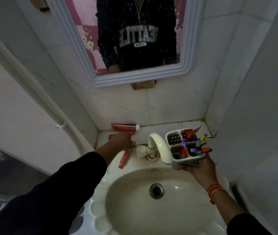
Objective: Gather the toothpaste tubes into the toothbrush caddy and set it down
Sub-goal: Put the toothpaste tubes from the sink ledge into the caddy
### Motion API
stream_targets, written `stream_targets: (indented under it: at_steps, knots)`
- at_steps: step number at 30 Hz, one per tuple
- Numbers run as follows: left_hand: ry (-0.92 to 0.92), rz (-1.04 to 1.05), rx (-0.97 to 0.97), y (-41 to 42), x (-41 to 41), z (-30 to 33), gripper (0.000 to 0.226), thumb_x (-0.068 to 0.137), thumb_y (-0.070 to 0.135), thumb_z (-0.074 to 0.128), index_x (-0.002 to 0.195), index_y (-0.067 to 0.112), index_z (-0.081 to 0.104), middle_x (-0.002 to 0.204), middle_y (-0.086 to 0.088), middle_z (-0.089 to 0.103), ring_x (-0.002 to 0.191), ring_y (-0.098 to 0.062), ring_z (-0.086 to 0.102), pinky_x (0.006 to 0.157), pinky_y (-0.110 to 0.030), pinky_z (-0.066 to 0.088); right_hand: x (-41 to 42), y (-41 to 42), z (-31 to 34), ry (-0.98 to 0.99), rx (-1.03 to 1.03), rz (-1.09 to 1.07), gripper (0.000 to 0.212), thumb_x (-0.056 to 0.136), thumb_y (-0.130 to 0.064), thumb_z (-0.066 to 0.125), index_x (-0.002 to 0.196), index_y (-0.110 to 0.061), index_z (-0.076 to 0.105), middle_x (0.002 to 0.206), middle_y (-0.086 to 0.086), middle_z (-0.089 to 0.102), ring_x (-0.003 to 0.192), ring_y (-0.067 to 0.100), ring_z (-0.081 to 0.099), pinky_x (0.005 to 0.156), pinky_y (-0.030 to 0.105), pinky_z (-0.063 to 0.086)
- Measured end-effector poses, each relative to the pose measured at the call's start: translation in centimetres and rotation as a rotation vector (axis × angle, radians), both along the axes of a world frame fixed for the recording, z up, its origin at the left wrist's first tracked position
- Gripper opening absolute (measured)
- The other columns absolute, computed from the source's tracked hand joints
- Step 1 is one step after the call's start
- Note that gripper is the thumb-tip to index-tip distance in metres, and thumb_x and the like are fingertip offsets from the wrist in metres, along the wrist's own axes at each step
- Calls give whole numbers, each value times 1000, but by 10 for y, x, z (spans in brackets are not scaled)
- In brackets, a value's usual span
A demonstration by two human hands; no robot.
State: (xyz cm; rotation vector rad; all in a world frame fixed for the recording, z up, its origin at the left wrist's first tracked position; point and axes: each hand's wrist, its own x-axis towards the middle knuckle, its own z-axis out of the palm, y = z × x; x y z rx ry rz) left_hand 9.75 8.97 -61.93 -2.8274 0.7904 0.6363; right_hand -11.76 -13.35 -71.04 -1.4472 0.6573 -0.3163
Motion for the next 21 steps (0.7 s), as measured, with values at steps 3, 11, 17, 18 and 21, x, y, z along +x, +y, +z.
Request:
stream_targets:
  at_steps: [3,11,17,18,21]
  knots:
    - [29,104,-8,11,-3,-33,50,86,24,73,129,3,57,130,-18,62,119,-32,62,91,-34,51,-5,1,1,74,-77,18,75,56,-21,100,121,-12,65,108,2,74,91,7,72,82,37,64]
    - [19,298,-274,19,1,-61,45,83,29,71,122,8,59,113,-14,71,103,-31,70,88,-37,58,5,-4,-4,1,-37,25,70,66,19,85,128,0,59,114,13,67,74,-9,67,60,13,60]
    - [-94,356,-769,11,-20,5,23,88,37,70,101,19,77,77,-1,77,68,-14,72,71,-35,61,5,4,12,-15,-100,54,78,60,34,78,125,-2,56,113,10,63,71,-21,65,50,5,53]
    - [-127,338,-854,8,-26,18,24,88,40,70,99,20,78,76,2,77,69,-11,72,73,-37,62,2,1,6,10,-122,50,77,57,28,84,120,-7,58,111,8,64,75,-19,67,53,9,56]
    - [-198,324,-1037,-5,-52,64,30,88,45,71,103,20,75,92,3,78,81,-10,73,81,-38,61,-9,-1,5,130,-212,48,70,50,-13,101,109,-24,66,104,4,72,87,8,70,80,40,63]
